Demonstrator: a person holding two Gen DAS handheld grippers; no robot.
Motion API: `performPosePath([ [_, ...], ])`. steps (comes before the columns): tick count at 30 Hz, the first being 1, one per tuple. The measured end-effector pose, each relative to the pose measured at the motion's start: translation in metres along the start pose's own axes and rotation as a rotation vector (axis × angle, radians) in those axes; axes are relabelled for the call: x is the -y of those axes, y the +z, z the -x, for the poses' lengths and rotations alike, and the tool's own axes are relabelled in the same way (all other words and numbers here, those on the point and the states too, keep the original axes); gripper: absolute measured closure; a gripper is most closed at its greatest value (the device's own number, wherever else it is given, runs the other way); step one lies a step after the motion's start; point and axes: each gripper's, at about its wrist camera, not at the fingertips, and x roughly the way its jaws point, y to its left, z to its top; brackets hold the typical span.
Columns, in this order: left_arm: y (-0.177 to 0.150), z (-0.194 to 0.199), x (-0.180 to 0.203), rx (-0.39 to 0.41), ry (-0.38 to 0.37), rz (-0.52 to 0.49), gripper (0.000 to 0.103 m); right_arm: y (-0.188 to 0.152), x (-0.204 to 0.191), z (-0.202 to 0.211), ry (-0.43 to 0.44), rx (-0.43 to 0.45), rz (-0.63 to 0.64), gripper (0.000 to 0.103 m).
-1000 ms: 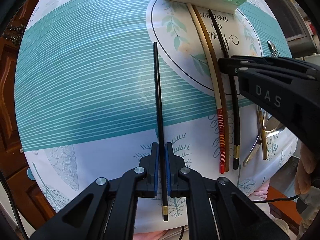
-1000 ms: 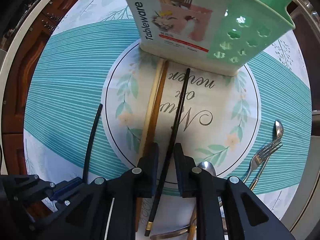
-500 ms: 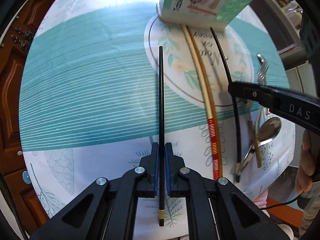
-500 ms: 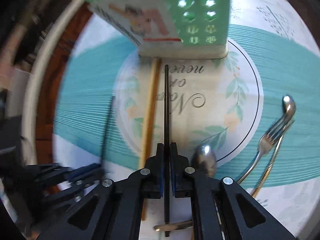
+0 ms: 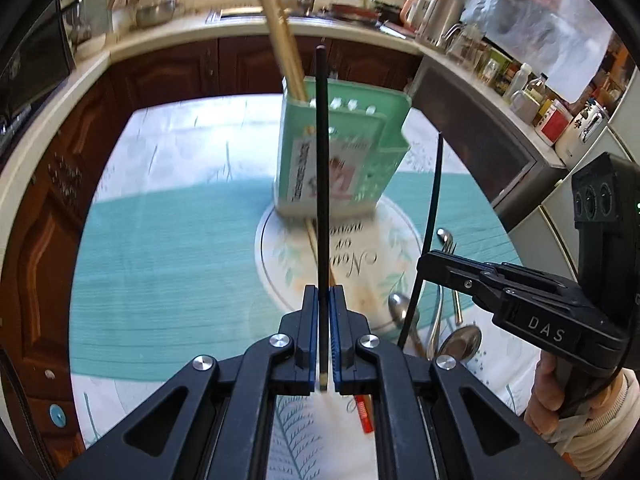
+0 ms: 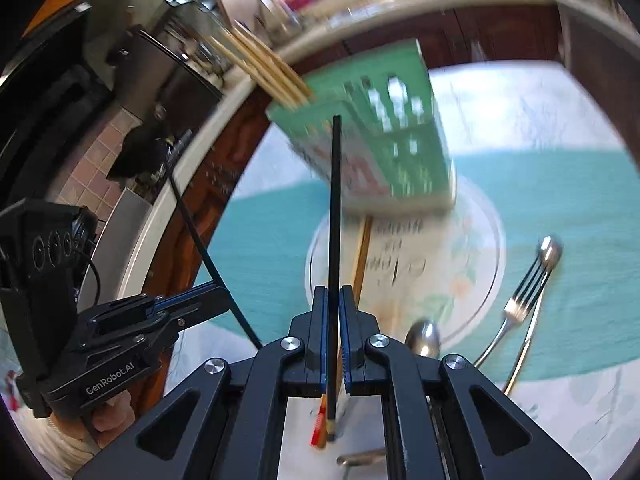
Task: Organize utensils
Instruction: 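Lift both black chopsticks upright over the green holder with both grippers, then lower both black chopsticks into the green holder and open both grippers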
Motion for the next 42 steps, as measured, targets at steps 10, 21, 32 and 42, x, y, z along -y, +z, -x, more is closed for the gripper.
performPosePath([
  [10,0.01,0.007,0.01,0.084,-0.008,-0.062,0.1,0.038,-0.028,0.037,-0.07,0.149,0.106,0.098],
  [21,-0.001,0.013,0.006,0.112,-0.021,-0.091,0.1,0.042,-0.047,0.01,-0.109,0.183,0.219,0.098],
  [32,0.0,0.039,0.019,0.194,-0.017,-0.159,0.1,0.041,-0.06,0.023,-0.116,0.242,0.285,0.098],
  [42,0.04,0.087,0.035,0.261,0.01,-0.219,0.1,0.065,-0.088,0.075,-0.126,0.342,0.344,0.098],
])
